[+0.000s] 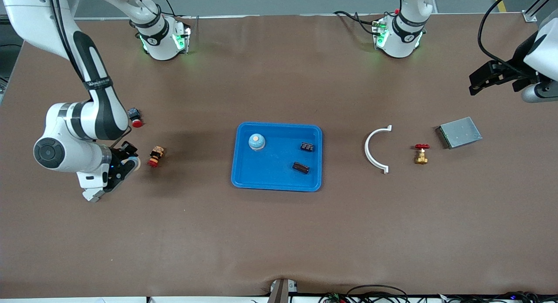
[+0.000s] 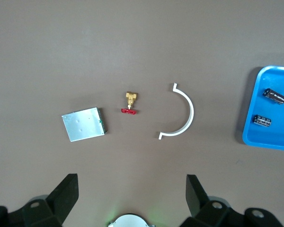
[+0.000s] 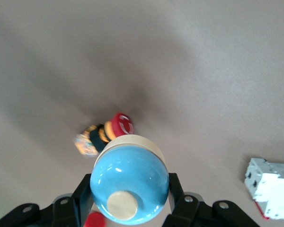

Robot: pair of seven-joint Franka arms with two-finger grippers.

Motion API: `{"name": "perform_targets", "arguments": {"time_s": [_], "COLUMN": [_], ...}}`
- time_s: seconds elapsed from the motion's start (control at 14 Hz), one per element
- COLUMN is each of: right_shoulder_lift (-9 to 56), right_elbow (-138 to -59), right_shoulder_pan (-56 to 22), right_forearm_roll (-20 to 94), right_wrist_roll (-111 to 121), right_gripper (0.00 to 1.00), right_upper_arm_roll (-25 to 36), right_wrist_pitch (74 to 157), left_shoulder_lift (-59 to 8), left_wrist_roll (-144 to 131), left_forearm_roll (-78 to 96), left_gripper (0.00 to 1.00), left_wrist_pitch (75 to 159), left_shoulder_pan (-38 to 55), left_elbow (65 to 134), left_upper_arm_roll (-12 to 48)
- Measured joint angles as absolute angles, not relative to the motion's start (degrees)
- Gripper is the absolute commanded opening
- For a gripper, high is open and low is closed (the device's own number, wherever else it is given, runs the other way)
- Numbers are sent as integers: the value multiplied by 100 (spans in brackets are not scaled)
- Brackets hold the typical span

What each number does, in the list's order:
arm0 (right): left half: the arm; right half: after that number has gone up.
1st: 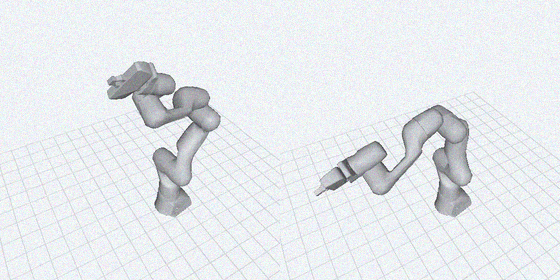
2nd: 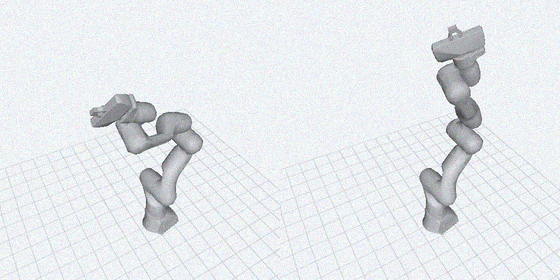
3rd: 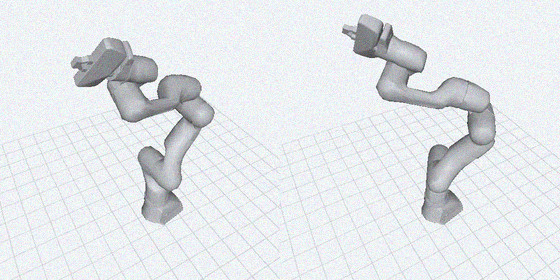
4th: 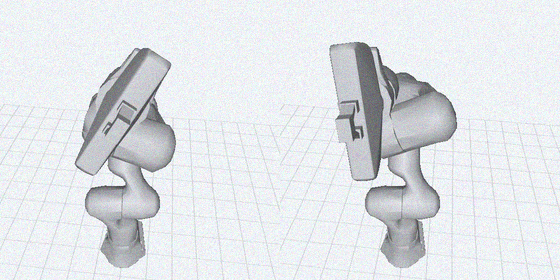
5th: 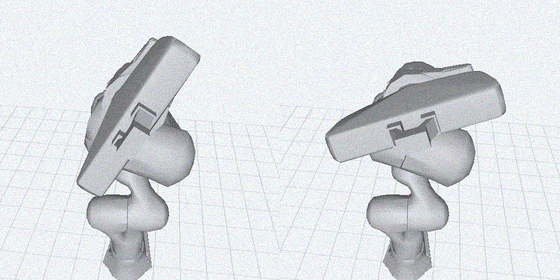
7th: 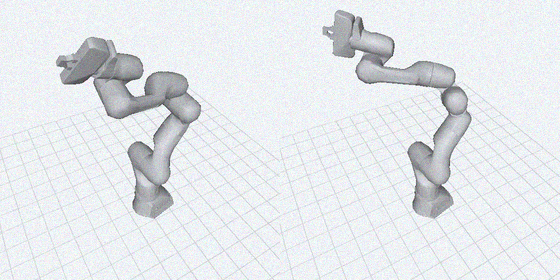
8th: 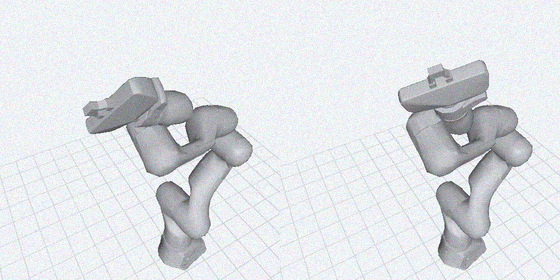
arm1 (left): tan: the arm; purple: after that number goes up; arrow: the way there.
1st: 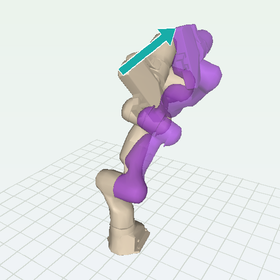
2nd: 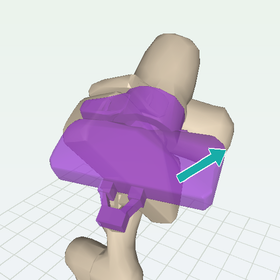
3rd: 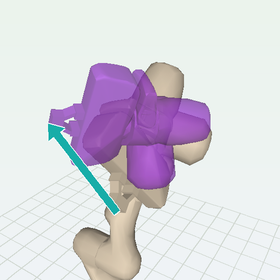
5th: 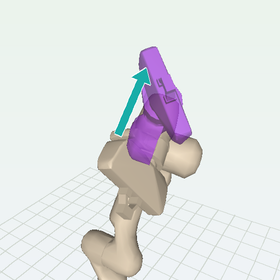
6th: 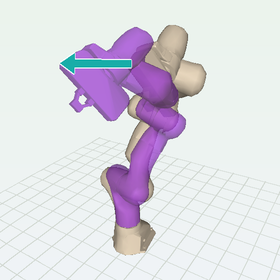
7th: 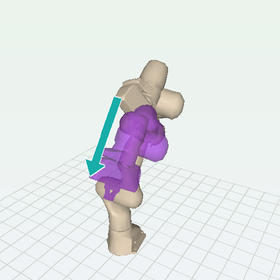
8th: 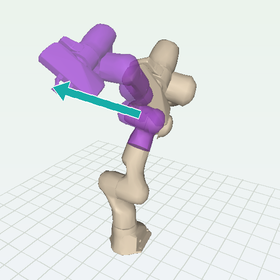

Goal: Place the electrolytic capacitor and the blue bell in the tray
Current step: 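Carry the blue bell into the tray and open the right gripper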

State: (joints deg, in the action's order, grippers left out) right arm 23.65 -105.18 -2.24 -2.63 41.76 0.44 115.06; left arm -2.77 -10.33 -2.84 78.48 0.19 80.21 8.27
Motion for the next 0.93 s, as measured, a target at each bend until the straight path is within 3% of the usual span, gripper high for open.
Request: {"name": "perform_targets", "arguments": {"time_s": [0.64, 0.93], "right_shoulder_lift": [2007, 2007], "right_elbow": [-10488, -10450], "right_shoulder_pan": [-1546, -2219], "right_forearm_roll": [52, 253], "right_wrist_roll": [1315, 57], "right_gripper": [12, 12], "right_upper_arm_roll": [-10, -13], "right_wrist_pitch": [11166, 11189], "left_shoulder_lift": [244, 180], "left_wrist_roll": [-1010, -1010], "left_forearm_roll": [-283, -283], "left_gripper": [100, 100], "left_wrist_pitch": [8381, 8476], "left_shoulder_pan": [281, 292], "left_elbow": [8938, 9081], "left_upper_arm_roll": [562, 561]}}
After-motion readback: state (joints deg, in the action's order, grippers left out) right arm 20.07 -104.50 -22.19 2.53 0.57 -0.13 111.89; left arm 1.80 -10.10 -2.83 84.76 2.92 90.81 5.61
